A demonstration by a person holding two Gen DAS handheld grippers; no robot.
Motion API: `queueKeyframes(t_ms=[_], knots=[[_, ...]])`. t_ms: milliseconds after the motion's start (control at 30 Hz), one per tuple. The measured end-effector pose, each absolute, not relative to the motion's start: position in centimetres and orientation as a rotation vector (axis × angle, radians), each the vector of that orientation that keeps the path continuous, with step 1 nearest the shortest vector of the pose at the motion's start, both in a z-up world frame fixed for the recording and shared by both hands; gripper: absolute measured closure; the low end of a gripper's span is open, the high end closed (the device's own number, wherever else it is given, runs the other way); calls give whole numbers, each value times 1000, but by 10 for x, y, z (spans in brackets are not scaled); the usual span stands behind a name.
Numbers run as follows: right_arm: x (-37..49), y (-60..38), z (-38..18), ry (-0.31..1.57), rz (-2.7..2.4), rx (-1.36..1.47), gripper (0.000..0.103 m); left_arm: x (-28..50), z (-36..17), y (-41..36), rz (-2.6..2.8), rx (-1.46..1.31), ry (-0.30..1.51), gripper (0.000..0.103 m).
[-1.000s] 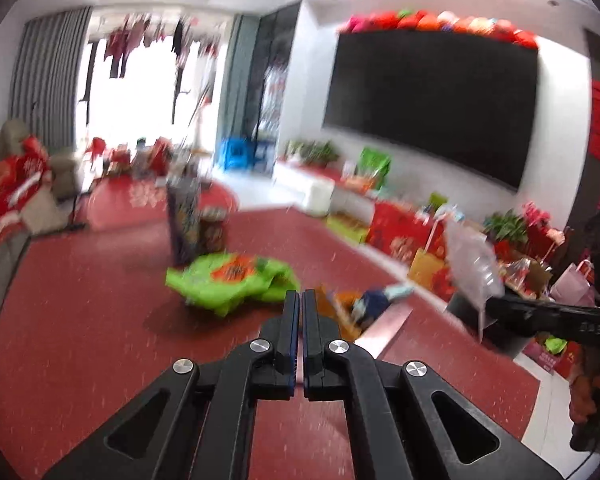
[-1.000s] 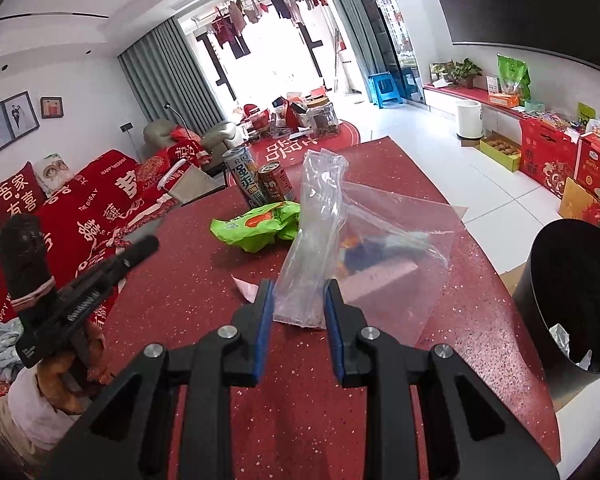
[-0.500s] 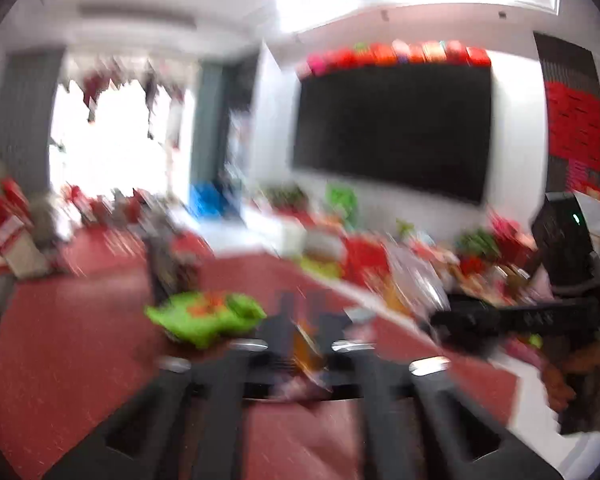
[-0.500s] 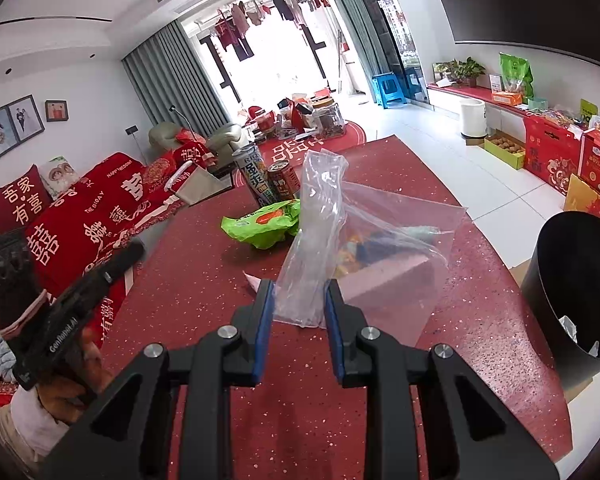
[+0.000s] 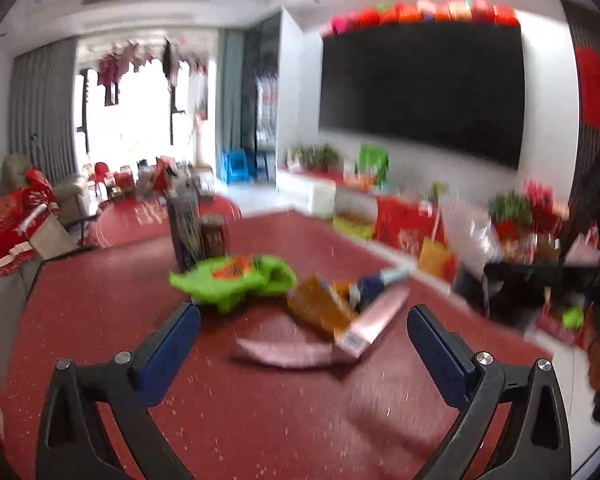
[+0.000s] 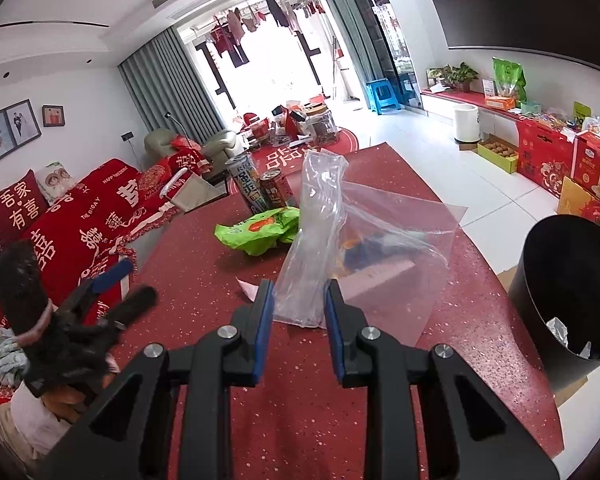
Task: Collect trash
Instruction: 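Lift the clear plastic bag with the right tool and hold it above the table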
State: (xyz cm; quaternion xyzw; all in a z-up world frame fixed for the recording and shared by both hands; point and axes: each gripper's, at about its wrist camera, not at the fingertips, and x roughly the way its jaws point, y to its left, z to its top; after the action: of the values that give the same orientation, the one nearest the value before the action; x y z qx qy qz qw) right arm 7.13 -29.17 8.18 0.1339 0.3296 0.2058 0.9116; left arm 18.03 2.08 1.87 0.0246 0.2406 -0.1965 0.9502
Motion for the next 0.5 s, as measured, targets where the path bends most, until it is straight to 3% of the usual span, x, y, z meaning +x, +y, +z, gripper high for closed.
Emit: queueKeyframes(t_ms=[100, 500], knots=[[70, -296, 75, 695, 412, 281, 76, 201, -4, -1, -426, 88, 582, 0], [75, -311, 54, 755, 390, 301, 76, 263, -38, -16, -465, 332, 650, 0]])
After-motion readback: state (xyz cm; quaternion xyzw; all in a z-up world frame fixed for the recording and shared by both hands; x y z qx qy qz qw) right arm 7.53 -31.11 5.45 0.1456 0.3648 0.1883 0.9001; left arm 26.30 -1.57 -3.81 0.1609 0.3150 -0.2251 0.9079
